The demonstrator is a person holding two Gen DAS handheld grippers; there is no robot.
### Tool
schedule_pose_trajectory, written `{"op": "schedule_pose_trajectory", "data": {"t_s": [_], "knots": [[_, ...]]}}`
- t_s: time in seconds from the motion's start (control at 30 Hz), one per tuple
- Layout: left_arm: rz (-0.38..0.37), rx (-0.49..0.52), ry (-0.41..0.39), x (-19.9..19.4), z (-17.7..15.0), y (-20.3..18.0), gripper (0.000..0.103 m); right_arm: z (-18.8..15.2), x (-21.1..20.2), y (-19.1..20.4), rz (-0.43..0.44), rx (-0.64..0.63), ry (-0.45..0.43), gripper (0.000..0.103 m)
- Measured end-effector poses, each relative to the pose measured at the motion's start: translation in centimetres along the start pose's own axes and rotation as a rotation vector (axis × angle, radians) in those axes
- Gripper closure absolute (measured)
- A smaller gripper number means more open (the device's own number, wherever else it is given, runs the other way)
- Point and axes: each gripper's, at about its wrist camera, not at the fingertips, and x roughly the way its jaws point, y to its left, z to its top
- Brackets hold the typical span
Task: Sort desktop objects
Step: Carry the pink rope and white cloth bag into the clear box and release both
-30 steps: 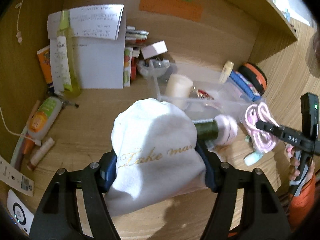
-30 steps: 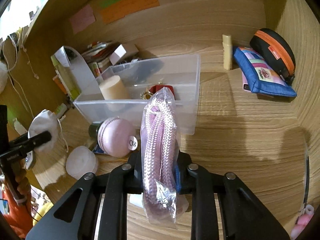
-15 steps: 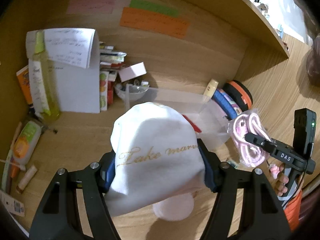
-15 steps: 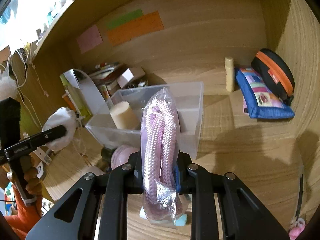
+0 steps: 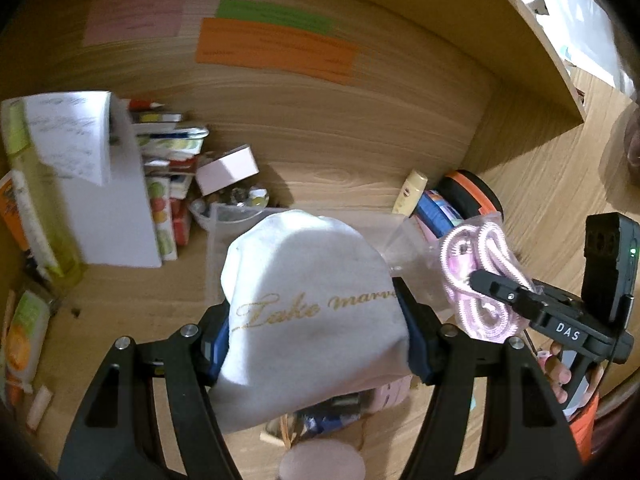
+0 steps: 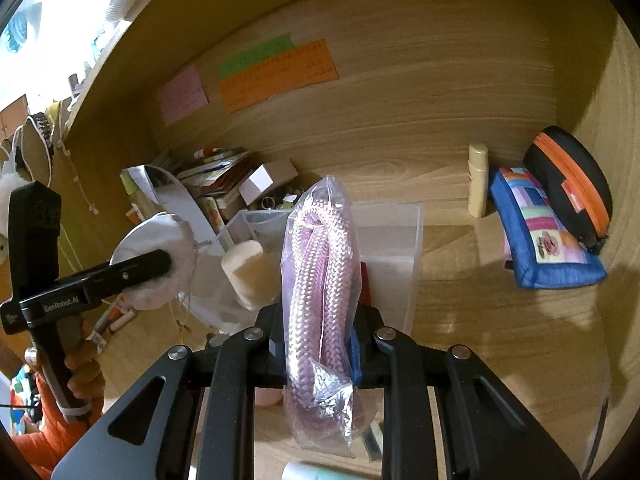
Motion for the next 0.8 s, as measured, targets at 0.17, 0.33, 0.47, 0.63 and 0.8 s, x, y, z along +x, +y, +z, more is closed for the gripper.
{"op": "schedule_pose_trajectory", "data": {"t_s": [0.17,0.33,0.47,0.63,0.8], "knots": [[-0.014,0.033,0.025,2.4,1.0,-1.1,0.035,1.0,1.8,-0.6,0.001,0.008,0.012,0.084],[-0.024,0.058,0.063,5.1,1.4,-1.9,0.035,2.1,3.8,-1.3,-0.013,0.013,0.024,0.084],[-0.040,0.066,0.101,7.4,1.6,-2.3,0.035,2.5,5.3,-1.6,-0.046,0.013,0.027,0.084],[-0.023,0.095,0.146,9.2,0.8,-2.7,0.035,1.8,7.6,-2.0,-0.072,0.007,0.069,0.084],[-0.005,0.132,0.142,9.6,0.4,-3.0,0.035,1.0,9.2,-2.2,-0.085,-0.008,0.130,0.084]]}}
